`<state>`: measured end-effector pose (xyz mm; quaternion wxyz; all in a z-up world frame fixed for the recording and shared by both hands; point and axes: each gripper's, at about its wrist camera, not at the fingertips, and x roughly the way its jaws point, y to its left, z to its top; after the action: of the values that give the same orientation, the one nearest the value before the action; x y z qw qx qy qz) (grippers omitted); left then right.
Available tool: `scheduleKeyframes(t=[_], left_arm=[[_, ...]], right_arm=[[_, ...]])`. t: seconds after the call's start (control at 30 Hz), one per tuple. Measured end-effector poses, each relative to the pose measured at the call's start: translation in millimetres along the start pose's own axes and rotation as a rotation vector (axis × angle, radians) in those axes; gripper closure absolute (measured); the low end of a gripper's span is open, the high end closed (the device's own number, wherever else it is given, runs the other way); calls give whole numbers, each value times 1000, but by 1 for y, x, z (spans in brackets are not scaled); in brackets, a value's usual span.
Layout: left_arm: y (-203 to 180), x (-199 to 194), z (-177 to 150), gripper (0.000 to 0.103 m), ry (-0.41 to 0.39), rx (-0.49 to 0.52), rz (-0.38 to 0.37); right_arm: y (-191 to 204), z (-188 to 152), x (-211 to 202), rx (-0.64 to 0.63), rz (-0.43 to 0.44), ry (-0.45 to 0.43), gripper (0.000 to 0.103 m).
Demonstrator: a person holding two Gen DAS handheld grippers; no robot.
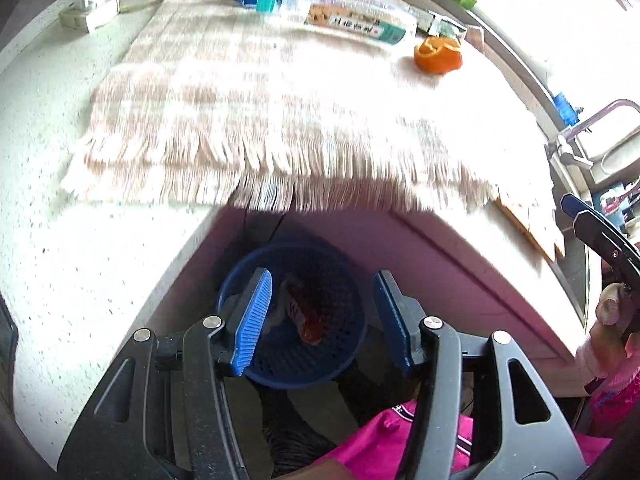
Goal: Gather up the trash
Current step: 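Move both tools back up over the cloth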
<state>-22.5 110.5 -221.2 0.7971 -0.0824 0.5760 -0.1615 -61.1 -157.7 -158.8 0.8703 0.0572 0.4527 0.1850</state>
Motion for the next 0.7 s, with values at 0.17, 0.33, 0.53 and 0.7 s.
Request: scheduleKeyframes(t=[0.17,0.33,0.53,0.7], left_arm=[[-5,-9,34,49,-68,-11,12],[-16,-6,64,49,-121,4,24],[-24,-4,98,49,-154,19,39],[-37,1,127,45,-161,76,63]], right_arm=[[-22,37,-14,40,-26,-68,28],[-47,64,-17,53,-55,-102,28],[-75,97,-2,98,-26,-89,28],[-91,120,20,150,12,-59,28]])
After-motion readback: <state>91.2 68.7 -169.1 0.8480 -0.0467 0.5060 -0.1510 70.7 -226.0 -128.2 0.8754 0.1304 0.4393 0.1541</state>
